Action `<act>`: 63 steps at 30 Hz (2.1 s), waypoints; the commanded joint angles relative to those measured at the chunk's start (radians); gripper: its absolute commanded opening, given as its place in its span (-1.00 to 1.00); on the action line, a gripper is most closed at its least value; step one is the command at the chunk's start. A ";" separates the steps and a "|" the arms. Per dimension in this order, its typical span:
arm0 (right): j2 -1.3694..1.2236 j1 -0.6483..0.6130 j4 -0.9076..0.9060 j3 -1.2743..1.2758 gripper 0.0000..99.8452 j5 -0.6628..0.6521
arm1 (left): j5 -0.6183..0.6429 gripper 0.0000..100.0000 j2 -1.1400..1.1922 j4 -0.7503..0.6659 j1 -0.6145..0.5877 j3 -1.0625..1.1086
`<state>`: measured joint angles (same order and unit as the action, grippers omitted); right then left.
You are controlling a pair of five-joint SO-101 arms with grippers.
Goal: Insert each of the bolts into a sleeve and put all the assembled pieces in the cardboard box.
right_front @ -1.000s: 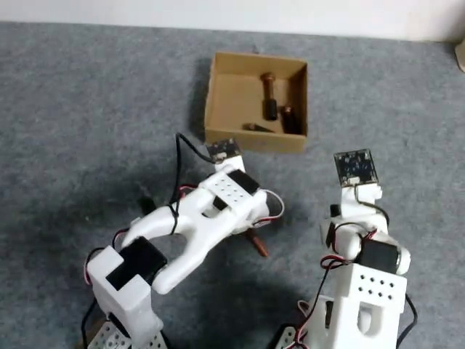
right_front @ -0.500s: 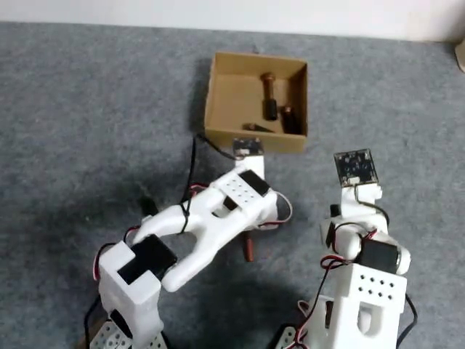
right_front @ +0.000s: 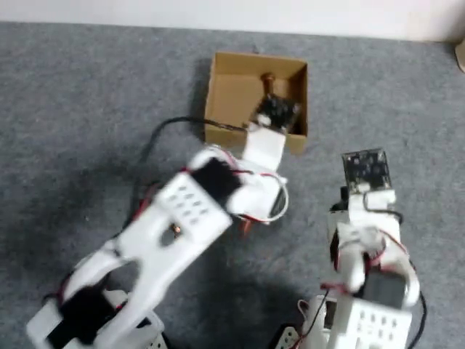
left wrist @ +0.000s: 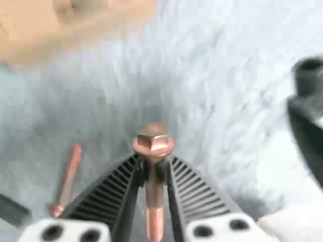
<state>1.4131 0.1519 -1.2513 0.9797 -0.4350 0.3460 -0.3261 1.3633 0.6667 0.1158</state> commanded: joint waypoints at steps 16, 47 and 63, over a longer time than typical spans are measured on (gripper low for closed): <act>0.424 -0.472 -0.059 -0.044 -0.99 0.057 | -0.339 -0.99 -0.998 0.084 -0.145 0.300; 0.426 -0.653 0.440 0.407 -0.99 0.176 | 0.414 -0.99 -1.483 -1.120 -0.275 1.285; 0.426 -0.664 0.418 0.403 -0.99 0.181 | 0.410 -0.99 -1.475 -1.051 -0.170 1.368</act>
<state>1.8290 -0.5155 -0.8539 1.3924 -0.2662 0.7541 -1.8052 0.3107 0.4764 1.4937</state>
